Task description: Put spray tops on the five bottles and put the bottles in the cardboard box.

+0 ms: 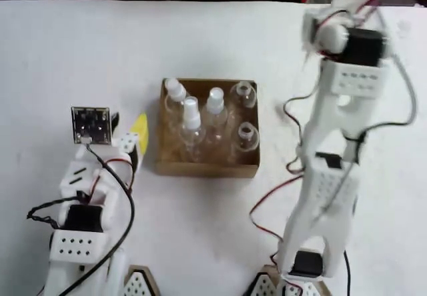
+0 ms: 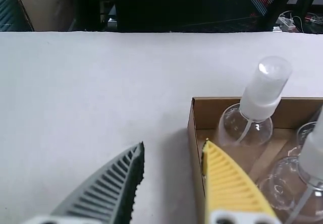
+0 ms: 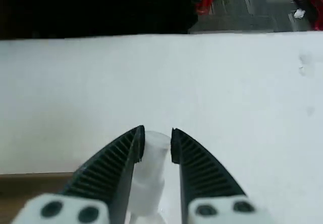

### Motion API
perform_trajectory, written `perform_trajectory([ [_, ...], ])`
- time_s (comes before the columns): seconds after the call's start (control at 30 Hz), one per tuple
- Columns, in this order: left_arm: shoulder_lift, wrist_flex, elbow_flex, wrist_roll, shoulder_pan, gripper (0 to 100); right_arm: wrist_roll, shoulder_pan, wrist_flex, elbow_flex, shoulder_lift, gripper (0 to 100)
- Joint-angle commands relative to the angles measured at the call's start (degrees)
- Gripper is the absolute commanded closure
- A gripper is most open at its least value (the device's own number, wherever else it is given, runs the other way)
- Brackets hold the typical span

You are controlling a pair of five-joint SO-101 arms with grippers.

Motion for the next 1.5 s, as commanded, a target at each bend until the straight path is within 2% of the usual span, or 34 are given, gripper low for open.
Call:
perform_trajectory([
  [0.0,-1.19,-1.49,-0.26,-0.70,0.22,82,1.05,0.22,1.63,12.66,-14.90,98.3],
  [0.13,-1.19,-1.49,-0.26,-0.70,0.22,82,0.62,-1.36,1.27,30.77,-31.25,98.2],
  [0.3,-1.19,-1.23,-0.26,-0.70,0.22,82,0.70,-4.18,-1.80,44.22,-48.92,98.2],
  [0.53,-1.19,-1.14,-0.26,-0.70,0.22,82,0.88,-5.49,-11.82,66.11,-65.80,98.2],
  [0.7,-1.19,-1.14,-0.26,-0.70,0.22,82,0.53,-6.29,-24.84,82.90,-76.00,98.2],
  [1.0,-1.19,-1.23,-0.26,-0.70,0.22,82,0.97,-8.57,-46.81,105.93,-87.87,98.1],
  [1.33,-1.19,-1.49,-0.26,-0.70,0.22,82,1.05,-10.15,-62.81,116.48,-90.86,98.2],
  [1.47,-1.19,-1.49,-0.26,-0.70,0.22,82,1.05,-13.23,-75.12,122.99,-91.21,98.2],
])
